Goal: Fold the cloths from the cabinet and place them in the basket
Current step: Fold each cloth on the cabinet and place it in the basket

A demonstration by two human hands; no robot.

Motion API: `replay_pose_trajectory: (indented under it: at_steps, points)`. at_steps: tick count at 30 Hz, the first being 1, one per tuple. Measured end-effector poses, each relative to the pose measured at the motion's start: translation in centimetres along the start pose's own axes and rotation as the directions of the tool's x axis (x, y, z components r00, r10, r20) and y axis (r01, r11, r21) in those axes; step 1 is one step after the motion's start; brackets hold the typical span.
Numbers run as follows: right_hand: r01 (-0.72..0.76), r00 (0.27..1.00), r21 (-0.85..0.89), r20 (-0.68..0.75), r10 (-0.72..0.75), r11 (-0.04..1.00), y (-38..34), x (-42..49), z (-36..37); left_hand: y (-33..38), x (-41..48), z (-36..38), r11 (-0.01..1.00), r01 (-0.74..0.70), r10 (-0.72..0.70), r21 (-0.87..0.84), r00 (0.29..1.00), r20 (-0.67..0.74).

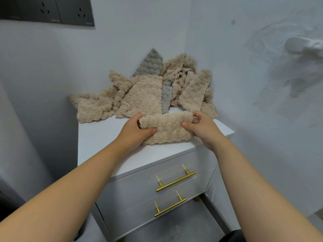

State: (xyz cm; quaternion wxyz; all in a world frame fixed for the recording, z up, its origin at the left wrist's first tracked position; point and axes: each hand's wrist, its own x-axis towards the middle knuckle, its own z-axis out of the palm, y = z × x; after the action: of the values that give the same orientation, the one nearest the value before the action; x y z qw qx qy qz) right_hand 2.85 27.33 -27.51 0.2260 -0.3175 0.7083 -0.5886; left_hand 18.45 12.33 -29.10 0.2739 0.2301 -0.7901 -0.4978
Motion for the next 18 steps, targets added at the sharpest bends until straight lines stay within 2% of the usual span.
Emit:
replay_pose_trajectory:
  at_steps: [1,4,6,9,11,14,18]
  points:
    - [0.025,0.998,-0.048,-0.048,-0.028,0.999,-0.2,-0.1,0.1,0.2,0.0,0.5,1.000,-0.021,0.021,0.007,1.000,-0.013]
    - [0.056,0.961,-0.335,-0.238,-0.142,0.940,-0.2,-0.6,0.6,0.8,-0.1,2.1,0.997,-0.054,0.056,0.051,0.997,-0.048]
    - [0.055,0.933,-0.402,-0.305,-0.190,0.914,-0.1,-1.7,0.5,1.4,-0.4,3.5,0.996,-0.052,0.055,0.079,0.998,-0.041]
    - [0.039,0.923,-0.474,-0.320,-0.214,0.880,0.1,-3.7,-2.2,3.3,-1.2,6.3,0.990,-0.100,0.101,0.097,0.995,0.000]
    - [-0.028,0.945,-0.617,-0.273,-0.181,0.786,-0.1,-5.0,-4.7,4.3,-2.0,8.2,0.987,-0.132,0.128,0.095,0.991,0.047]
    - [-0.179,0.969,-0.795,-0.245,-0.037,0.580,0.6,-8.0,-9.5,5.9,-4.0,12.3,0.973,-0.189,0.165,0.130,0.971,0.172]
    - [-0.172,0.983,-0.896,-0.131,0.125,0.409,2.9,-13.1,-13.7,7.7,-6.5,17.2,0.957,-0.253,0.199,0.143,0.929,0.313]
